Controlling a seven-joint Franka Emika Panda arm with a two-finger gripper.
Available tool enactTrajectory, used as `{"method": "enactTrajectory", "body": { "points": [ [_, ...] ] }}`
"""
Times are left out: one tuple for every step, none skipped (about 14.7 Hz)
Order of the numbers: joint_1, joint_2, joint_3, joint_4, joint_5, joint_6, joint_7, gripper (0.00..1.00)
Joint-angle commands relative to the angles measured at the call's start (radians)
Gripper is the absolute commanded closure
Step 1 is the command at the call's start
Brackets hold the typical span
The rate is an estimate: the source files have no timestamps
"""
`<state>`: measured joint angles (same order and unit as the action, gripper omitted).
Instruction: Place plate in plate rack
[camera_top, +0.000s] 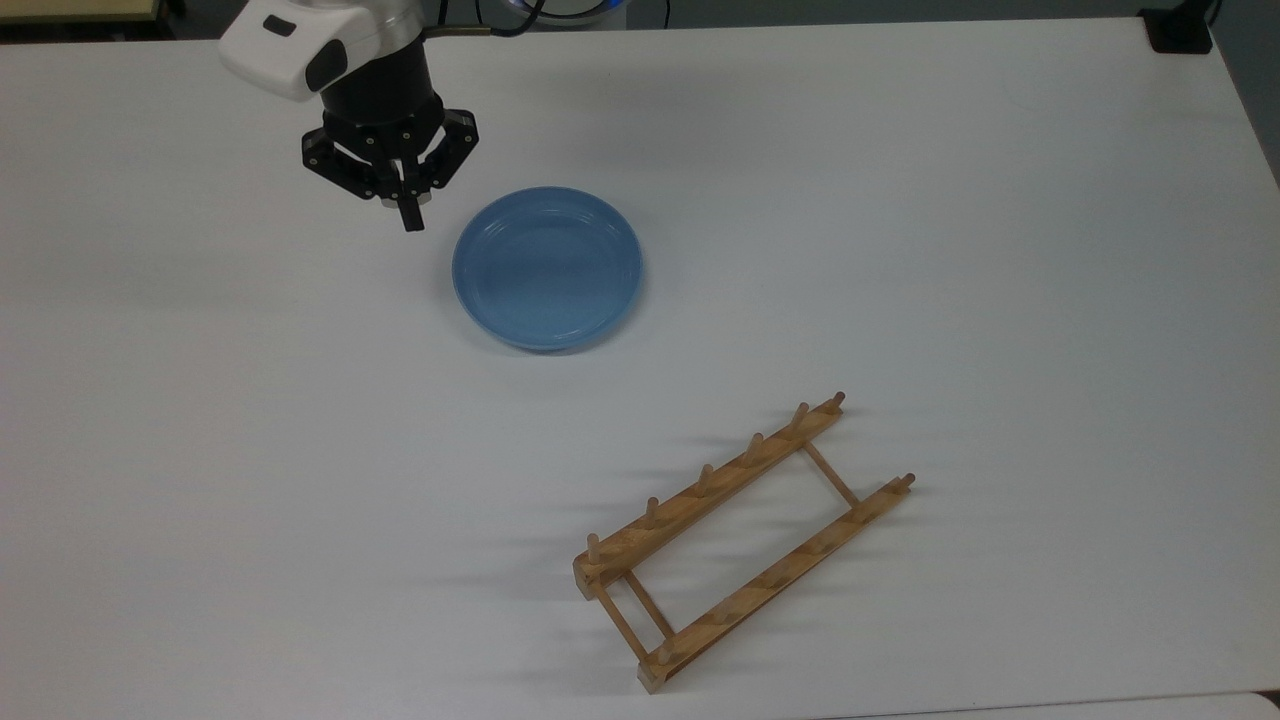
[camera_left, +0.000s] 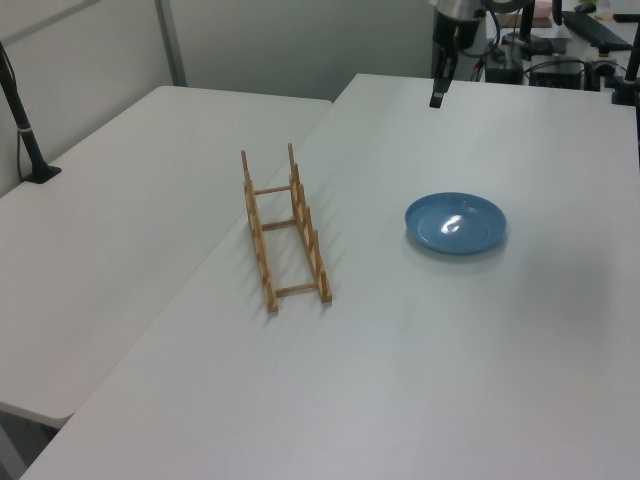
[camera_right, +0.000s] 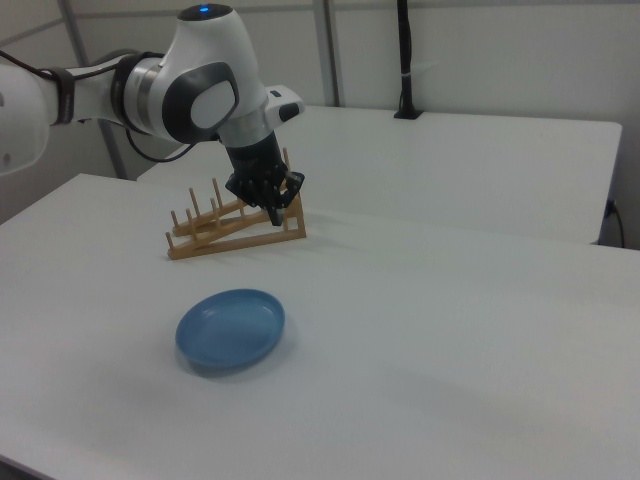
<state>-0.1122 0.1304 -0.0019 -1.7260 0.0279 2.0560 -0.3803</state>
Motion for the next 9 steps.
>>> {"method": "enactTrajectory", "body": {
  "points": [
    [0.008,0.005,-0.007,-0.017,0.012,-0.023,0.018,0.99],
    [0.006,0.005,-0.007,-0.026,0.009,-0.034,0.017,0.96],
    [0.006,0.006,-0.007,-0.040,0.006,-0.045,0.009,0.89],
    [0.003,0.009,-0.007,-0.052,0.004,-0.046,0.005,0.84],
    [0.000,0.011,-0.007,-0.064,0.001,-0.046,0.001,0.69],
    [-0.003,0.015,-0.007,-0.081,0.000,-0.046,-0.008,0.57],
    [-0.003,0.021,-0.007,-0.096,-0.006,-0.042,-0.023,0.44],
    [-0.003,0.026,-0.007,-0.110,-0.012,-0.037,-0.032,0.32],
    [-0.003,0.034,-0.007,-0.125,-0.026,-0.033,-0.043,0.30]
  ]
}}
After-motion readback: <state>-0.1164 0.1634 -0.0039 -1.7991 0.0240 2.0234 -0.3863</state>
